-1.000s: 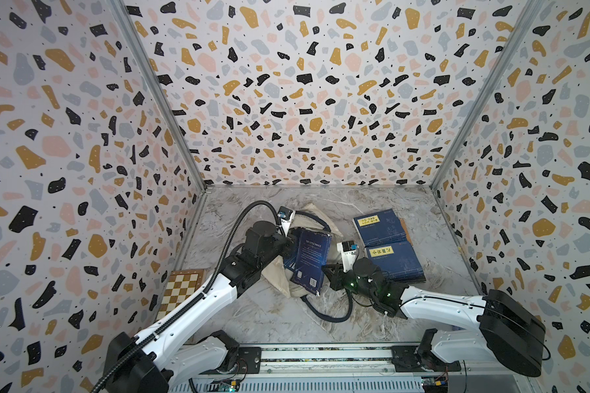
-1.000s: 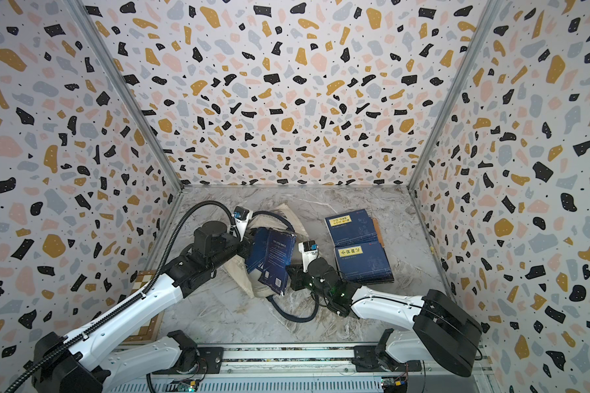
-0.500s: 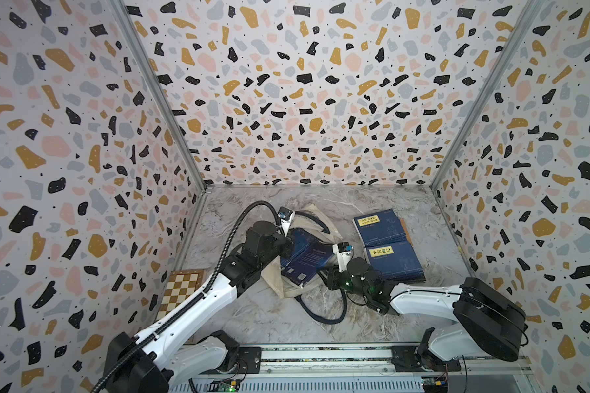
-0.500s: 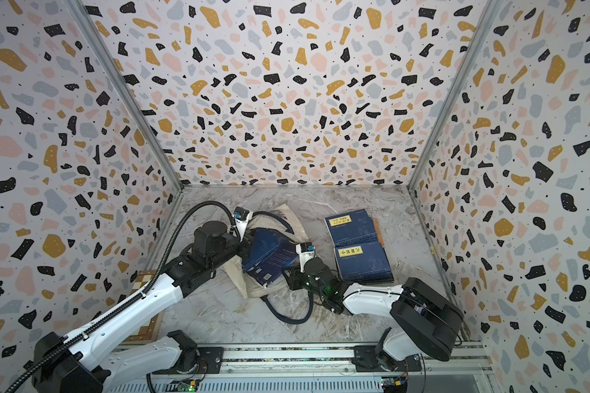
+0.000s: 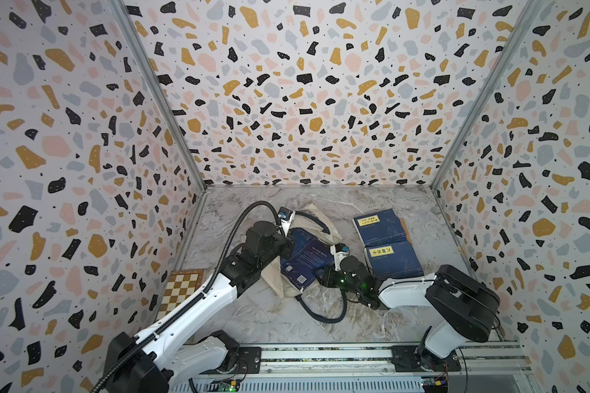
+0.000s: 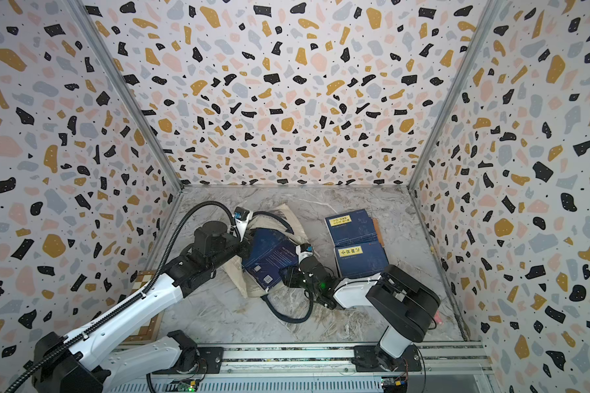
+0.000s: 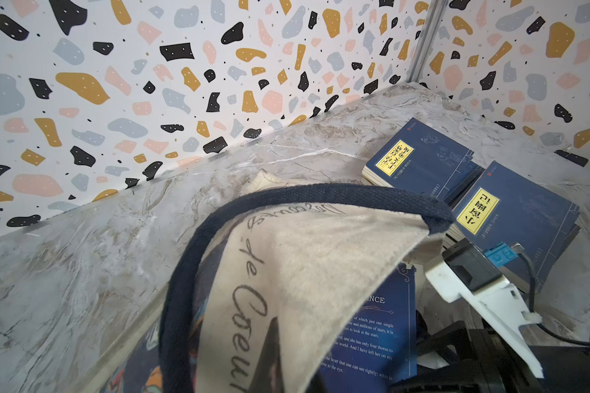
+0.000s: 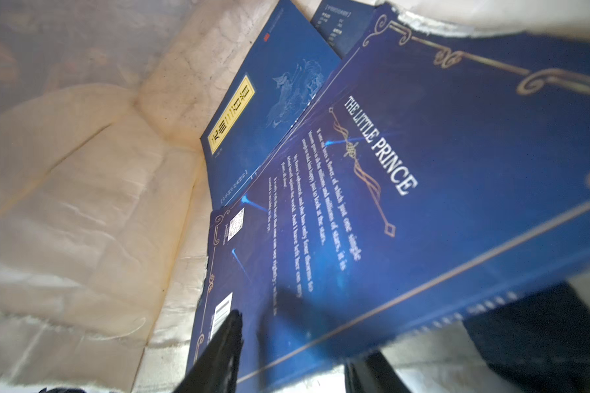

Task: Take out the books from the canvas bag
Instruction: Pick up the book from the canvas bag.

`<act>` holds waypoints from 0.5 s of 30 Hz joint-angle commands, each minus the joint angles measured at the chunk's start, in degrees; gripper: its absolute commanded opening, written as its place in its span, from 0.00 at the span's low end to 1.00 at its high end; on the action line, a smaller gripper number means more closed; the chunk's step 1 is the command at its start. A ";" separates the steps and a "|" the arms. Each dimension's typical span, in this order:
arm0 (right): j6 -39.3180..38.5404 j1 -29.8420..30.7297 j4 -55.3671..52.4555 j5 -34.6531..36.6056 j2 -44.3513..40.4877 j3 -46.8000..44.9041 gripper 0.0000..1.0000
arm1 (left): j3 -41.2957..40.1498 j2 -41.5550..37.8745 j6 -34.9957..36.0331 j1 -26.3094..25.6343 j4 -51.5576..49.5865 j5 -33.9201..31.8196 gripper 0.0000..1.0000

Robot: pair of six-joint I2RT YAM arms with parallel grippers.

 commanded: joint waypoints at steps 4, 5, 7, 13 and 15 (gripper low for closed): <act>5.16 -0.49 6.60 0.33 4.54 4.51 0.49 | 2.29 -0.09 -0.18 -0.10 2.71 -0.14 0.00; 5.88 -0.55 7.82 -0.27 5.46 4.81 0.47 | 2.31 -0.17 -0.22 -0.10 2.66 -0.17 0.00; 6.64 -0.49 11.95 -0.75 6.90 4.45 0.45 | 2.25 -0.30 -0.13 -0.10 2.87 0.25 0.00; 6.41 0.14 18.48 -0.29 10.39 6.17 0.40 | 1.98 -0.28 -0.18 -0.10 3.56 1.37 0.00; 6.39 0.41 18.77 0.04 11.40 7.44 0.41 | 1.90 -0.30 -0.30 -0.10 3.67 1.90 0.00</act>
